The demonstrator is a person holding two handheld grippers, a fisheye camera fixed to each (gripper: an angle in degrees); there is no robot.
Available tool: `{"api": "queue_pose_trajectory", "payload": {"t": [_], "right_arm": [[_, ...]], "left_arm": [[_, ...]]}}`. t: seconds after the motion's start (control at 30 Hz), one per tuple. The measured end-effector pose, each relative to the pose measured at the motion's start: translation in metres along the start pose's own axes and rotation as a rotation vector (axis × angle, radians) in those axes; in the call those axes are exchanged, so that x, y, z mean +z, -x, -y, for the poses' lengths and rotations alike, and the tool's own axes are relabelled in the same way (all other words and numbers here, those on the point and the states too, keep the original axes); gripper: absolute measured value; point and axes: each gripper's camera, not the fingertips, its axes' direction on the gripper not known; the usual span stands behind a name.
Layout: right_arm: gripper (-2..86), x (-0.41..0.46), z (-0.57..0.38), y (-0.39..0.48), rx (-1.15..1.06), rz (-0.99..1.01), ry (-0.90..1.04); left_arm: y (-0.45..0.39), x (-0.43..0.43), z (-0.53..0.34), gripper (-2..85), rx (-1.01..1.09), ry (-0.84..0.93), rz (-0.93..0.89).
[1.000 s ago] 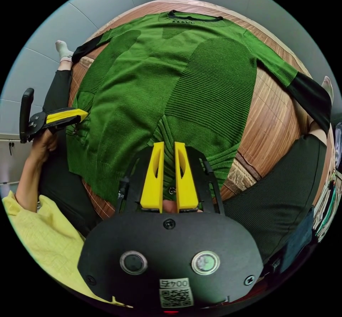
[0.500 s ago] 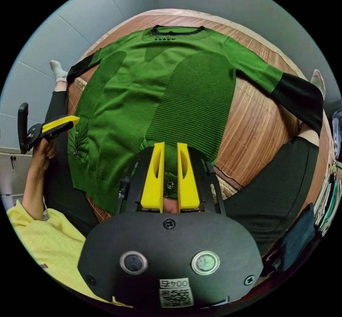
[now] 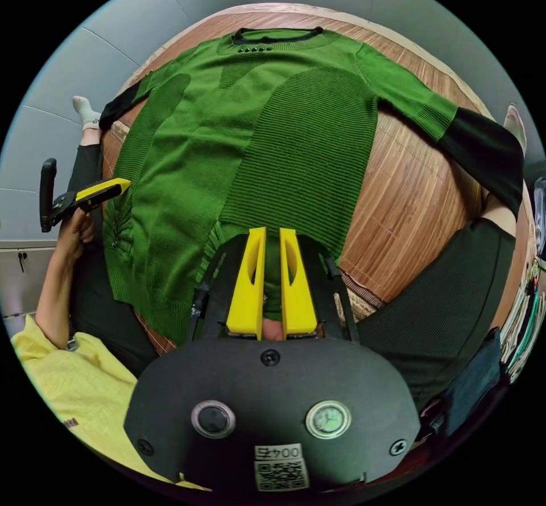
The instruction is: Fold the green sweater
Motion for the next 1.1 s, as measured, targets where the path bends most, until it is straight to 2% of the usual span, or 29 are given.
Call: {"api": "queue_pose_trajectory", "payload": {"t": [0.3,0.53,0.77,0.93,1.1], "right_arm": [[2.2,0.014,0.029,-0.028,0.041,0.058,0.065],[0.5,0.02,0.03,-0.056,0.119,0.222,0.073],[-0.6,0.024,0.031,-0.029,0.005,0.081,0.037],[-0.6,0.026,0.026,-0.024,0.003,0.1,-0.032],[0.2,0.029,0.036,-0.022,-0.01,0.149,0.026]], "left_arm": [[0.001,0.007,0.022,0.1,-0.008,0.052,0.008],[0.0,0.013,0.034,0.1,-0.007,0.033,0.026],[0.005,0.019,0.049,0.1,-0.006,0.033,-0.009],[0.008,0.024,0.057,0.1,-0.005,0.022,-0.034],[0.0,0.029,0.067,0.1,0.033,0.014,0.012]]}}
